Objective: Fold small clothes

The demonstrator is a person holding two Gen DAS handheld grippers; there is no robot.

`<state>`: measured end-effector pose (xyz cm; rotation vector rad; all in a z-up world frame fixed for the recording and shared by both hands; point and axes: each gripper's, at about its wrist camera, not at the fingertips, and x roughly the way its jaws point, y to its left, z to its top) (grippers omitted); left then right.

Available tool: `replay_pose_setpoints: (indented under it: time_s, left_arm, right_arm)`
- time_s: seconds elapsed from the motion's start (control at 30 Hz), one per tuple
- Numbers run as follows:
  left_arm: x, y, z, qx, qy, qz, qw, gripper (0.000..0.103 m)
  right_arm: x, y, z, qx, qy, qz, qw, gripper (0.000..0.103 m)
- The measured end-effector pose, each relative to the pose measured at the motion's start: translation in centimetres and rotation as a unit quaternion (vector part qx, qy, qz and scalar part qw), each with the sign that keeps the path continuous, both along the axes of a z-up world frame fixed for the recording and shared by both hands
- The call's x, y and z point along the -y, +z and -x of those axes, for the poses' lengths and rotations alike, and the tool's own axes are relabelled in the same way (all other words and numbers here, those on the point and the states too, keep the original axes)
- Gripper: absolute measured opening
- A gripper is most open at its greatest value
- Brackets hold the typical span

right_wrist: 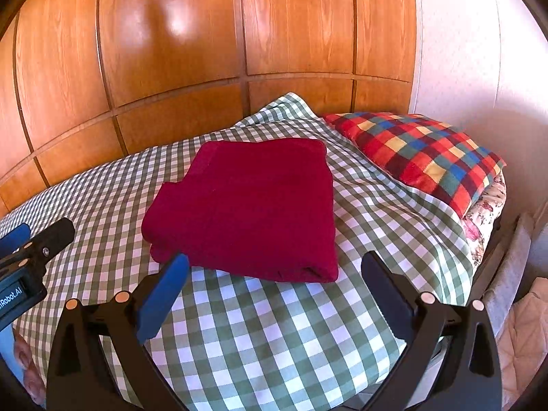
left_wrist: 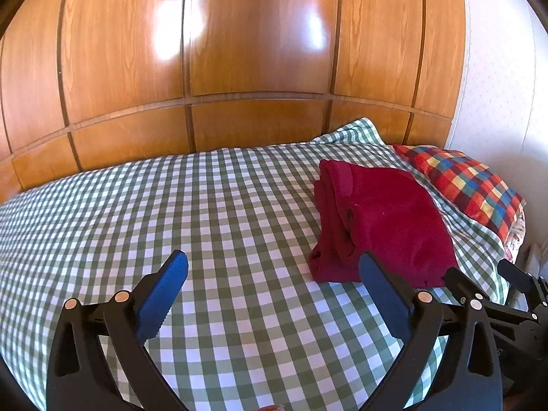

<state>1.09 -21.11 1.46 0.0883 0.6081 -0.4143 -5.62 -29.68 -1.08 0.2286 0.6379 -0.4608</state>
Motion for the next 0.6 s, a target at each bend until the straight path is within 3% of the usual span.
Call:
replay_pose_setpoints:
  time_s: [0.6]
  left_arm:
    - [-0.07, -0.22, -0.13, 0.002, 0.01, -0.007, 0.9999, 0.099]
  right_arm:
    - [0.14, -0.43, -0.1, -0.004, 0.001, -0.007, 1.0, 0.101]
